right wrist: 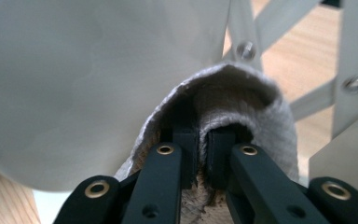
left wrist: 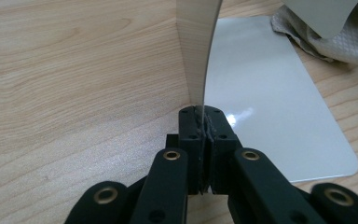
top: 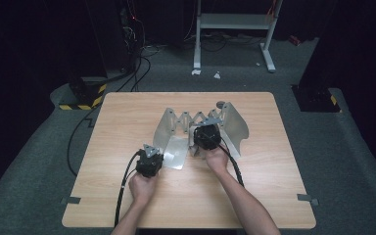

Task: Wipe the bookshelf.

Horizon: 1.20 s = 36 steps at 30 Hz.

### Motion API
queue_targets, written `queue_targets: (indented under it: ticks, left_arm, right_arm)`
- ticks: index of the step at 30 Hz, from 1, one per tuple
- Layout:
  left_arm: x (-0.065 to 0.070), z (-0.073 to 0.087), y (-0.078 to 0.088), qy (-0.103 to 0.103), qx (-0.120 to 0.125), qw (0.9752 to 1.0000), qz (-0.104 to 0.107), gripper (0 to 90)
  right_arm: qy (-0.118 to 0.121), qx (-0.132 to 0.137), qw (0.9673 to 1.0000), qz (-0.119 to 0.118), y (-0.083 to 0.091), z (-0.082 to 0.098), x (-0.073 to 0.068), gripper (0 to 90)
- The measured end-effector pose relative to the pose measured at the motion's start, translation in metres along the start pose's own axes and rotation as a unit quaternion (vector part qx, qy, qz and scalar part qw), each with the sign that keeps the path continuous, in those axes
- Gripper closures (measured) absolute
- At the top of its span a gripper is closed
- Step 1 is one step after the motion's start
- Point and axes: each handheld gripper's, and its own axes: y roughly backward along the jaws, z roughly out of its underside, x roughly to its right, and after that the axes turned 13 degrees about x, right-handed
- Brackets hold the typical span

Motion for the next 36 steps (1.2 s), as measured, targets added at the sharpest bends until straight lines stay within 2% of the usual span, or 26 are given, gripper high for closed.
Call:
queue_targets:
  ticks: [8,12,18,24,28,36]
  left_arm:
    - [0.0,0.0,0.0,0.001,0.001,1.0,0.0,86.5]
    - [0.0,0.0,0.0,0.001,0.001,1.0,0.001,86.5]
    - [0.0,0.0,0.0,0.002,0.001,1.0,0.0,86.4]
    - [0.0,0.0,0.0,0.001,0.001,1.0,0.0,86.4]
    - [0.0,0.0,0.0,0.001,0.001,1.0,0.0,86.4]
    - [0.0,0.0,0.0,0.001,0.001,1.0,0.0,86.4]
  right_arm:
    - [-0.004,-0.032,0.9995,-0.001,-0.009,0.018,0.0,85.8]
    - [-0.008,-0.03,0.9995,-0.007,-0.006,0.024,-0.003,85.8]
    - [-0.003,-0.009,0.9998,-0.019,0.009,0.02,-0.007,85.8]
    - [0.003,0.028,0.9992,-0.028,0.03,0.0,-0.013,85.8]
    - [0.007,0.042,0.9986,-0.031,0.038,-0.01,-0.015,85.8]
    - [0.012,0.06,0.9975,-0.035,0.051,-0.017,-0.022,85.7]
